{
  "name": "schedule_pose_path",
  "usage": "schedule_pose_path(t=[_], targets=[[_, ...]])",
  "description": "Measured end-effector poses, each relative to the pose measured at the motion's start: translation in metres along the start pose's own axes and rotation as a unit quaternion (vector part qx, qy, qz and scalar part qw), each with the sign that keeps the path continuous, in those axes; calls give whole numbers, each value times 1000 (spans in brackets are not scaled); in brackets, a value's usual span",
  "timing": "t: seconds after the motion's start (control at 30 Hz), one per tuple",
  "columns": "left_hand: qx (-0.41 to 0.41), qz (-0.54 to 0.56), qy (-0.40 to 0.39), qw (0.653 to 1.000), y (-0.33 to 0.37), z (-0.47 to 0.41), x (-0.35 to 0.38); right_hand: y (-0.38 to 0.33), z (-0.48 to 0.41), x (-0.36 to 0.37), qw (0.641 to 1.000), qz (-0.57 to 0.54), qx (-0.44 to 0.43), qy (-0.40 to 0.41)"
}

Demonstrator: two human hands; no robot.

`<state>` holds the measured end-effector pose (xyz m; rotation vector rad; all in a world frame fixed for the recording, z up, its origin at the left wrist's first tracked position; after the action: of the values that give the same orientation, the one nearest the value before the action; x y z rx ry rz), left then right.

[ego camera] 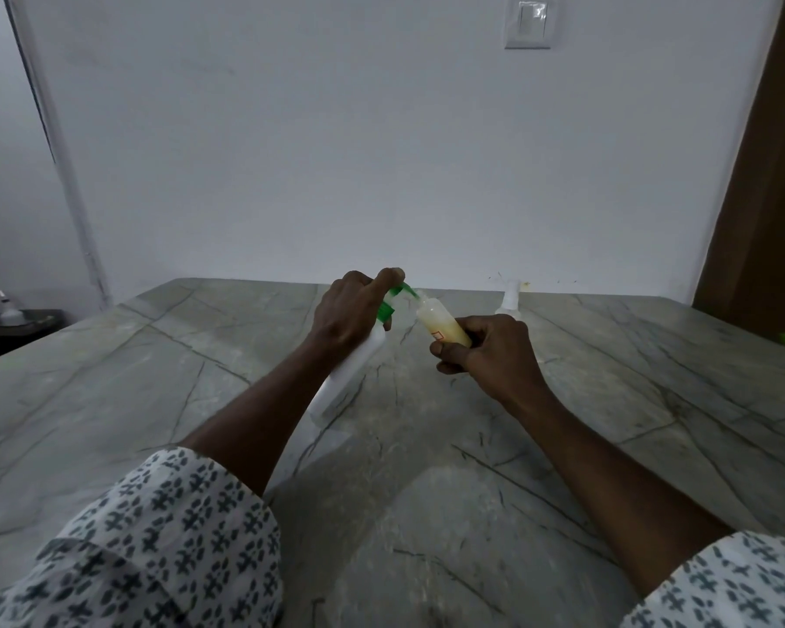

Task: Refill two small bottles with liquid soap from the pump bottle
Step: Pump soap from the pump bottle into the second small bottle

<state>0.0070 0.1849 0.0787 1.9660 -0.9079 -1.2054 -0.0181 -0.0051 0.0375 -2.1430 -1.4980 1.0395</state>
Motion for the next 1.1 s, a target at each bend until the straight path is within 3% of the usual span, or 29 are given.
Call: schedule_pose_path(t=[0.3, 0.67, 1.1], targets=[[42, -37, 0, 998, 0, -3, 2, 1, 1, 4, 1000, 6, -1, -13], [-6, -18, -2, 1000, -3, -4, 3, -1, 1, 0, 1000, -5, 3, -2], [70, -71, 12, 995, 4, 0, 1, 2, 1, 6, 1000, -10, 0, -17]])
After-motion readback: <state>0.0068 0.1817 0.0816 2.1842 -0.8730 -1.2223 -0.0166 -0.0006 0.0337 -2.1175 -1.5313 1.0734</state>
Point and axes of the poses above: each hand's wrist, its own z-axis away from the middle knuckle, its own x-axis out of the palm, y = z × x, the point moved 9 cm from there along -z, towards the middle knuckle, and after that the axes turned 14 degrees about -x, right-handed, at the moved point
